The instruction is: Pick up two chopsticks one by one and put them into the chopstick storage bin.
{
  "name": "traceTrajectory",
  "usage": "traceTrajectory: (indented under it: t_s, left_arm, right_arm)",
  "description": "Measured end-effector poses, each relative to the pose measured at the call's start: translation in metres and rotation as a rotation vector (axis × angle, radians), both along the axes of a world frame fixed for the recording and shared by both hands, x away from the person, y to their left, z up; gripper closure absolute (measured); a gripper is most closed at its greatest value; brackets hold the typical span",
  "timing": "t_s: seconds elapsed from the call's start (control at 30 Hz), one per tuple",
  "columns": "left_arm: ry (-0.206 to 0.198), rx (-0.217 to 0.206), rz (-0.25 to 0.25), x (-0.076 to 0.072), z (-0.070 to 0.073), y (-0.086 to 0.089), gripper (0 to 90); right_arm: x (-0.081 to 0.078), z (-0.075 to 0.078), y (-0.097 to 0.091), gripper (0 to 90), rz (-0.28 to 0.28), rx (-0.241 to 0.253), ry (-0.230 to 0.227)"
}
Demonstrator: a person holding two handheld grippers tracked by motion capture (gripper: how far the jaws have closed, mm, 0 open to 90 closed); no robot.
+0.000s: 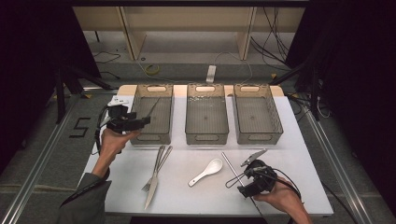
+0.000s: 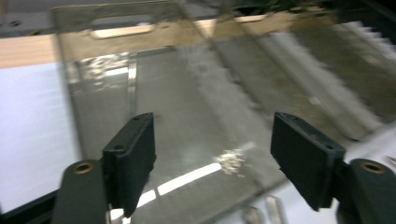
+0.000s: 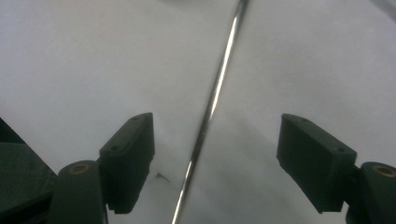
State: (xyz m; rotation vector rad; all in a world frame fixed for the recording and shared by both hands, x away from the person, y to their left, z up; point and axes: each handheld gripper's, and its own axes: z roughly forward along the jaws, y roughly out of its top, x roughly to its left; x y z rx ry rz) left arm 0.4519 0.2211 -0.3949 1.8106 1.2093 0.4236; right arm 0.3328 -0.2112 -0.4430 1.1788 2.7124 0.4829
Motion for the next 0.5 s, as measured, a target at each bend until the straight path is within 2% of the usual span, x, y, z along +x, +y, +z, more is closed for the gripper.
traceTrajectory:
  t_s: [0.07, 0.1, 0.13, 0.2, 0.27, 0.4, 0.5]
  left_arm:
    - [-0.016, -0.008, -0.027, -0.009, 0.003, -0.005, 25.7]
    - [-0.016, -0.008, -0.027, -0.009, 0.003, -0.005, 24.9]
    - [-0.029, -0.018, -0.058, -0.019, 0.005, -0.010, 24.2]
    - [-0.043, -0.016, -0.083, -0.027, 0.006, -0.014, 22.9]
    - [-0.055, -0.022, -0.103, -0.034, 0.006, -0.019, 21.7]
    - [-0.061, -0.035, -0.148, -0.048, 0.004, -0.026, 20.2]
    - [-0.057, -0.058, -0.184, -0.059, 0.003, -0.031, 18.7]
  right_arm:
    - [0.001, 0.001, -0.001, 31.1, -0.005, -0.008, 0.006]
    - [0.002, 0.001, -0.001, 31.6, -0.009, -0.016, 0.009]
    - [0.003, 0.001, 0.000, 32.2, -0.011, -0.026, 0.013]
    - [0.004, 0.000, 0.002, 35.8, -0.011, -0.041, 0.023]
    - [0.005, -0.001, 0.004, 39.2, -0.001, -0.052, 0.047]
    - [0.009, -0.004, 0.008, 47.6, 0.002, -0.089, 0.072]
    - [0.011, -0.003, 0.010, 54.7, 0.026, -0.074, 0.081]
